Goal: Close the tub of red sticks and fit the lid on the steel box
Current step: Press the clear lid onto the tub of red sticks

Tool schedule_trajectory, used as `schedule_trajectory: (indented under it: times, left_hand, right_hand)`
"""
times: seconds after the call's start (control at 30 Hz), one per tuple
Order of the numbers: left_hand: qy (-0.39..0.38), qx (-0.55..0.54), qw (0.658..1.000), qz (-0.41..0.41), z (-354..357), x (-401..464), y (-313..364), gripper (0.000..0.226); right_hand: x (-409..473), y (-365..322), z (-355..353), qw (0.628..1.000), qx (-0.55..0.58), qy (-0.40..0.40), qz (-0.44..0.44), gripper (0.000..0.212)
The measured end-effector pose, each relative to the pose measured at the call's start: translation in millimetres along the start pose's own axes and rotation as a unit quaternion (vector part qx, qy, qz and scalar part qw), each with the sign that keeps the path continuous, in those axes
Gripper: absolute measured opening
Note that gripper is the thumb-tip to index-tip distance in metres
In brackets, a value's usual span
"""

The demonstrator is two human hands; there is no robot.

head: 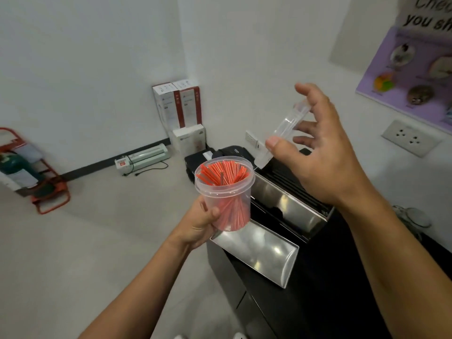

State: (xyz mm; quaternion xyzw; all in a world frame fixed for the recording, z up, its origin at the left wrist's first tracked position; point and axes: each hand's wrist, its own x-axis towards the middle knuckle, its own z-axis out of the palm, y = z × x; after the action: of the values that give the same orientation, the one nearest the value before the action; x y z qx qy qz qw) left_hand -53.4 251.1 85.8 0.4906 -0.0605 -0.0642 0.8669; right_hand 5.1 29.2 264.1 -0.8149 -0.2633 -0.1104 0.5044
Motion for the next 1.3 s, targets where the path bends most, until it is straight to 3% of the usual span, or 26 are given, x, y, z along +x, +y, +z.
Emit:
schedule_trajectory:
  times: [0.17,0.3,0.4,0.47,0.6,0.8,0.97,1.07,1.17,1.3]
  left_hand:
    - [0.052,0.12,0.991,0.022,-3,-1,22,0.103]
    - [0.061,0.235,0.968,0.065,-4,-1,47,0.079]
    - [0.058,0.288,0.952,0.085,-8,2,63,0.086]
    - [0.062,0.323,0.939,0.095,-11,5,73,0.088]
    - [0.064,0.38,0.915,0.117,-18,12,88,0.071]
    - [0.057,0.397,0.911,0.099,-22,13,99,0.064]
    - [0.038,0.41,0.908,0.075,-22,15,105,0.084]
    - [0.016,0.413,0.908,0.072,-18,18,105,0.076]
    - [0.008,0.41,0.909,0.076,-16,19,102,0.086]
    - [0.01,0.409,0.91,0.073,-10,18,103,0.101]
  right_hand:
    - [20,-7,4,0.999,0.037,-0.017,-0.004,0.067]
    - [30,-7,9,0.997,0.068,-0.035,0.006,0.059]
    - [34,-4,23,0.997,0.056,-0.053,-0.017,0.051]
    - [36,-1,34,0.995,0.045,-0.088,-0.032,0.051]
    - [44,8,48,0.98,-0.028,-0.185,-0.063,0.044]
    - [69,16,52,0.935,-0.119,-0.323,-0.089,0.038]
    - [84,13,49,0.891,-0.147,-0.417,-0.101,0.097]
    - [76,15,58,0.898,-0.118,-0.4,-0.139,0.092]
    - [64,17,67,0.923,-0.087,-0.343,-0.155,0.084]
    - [64,17,63,0.922,-0.051,-0.333,-0.191,0.077]
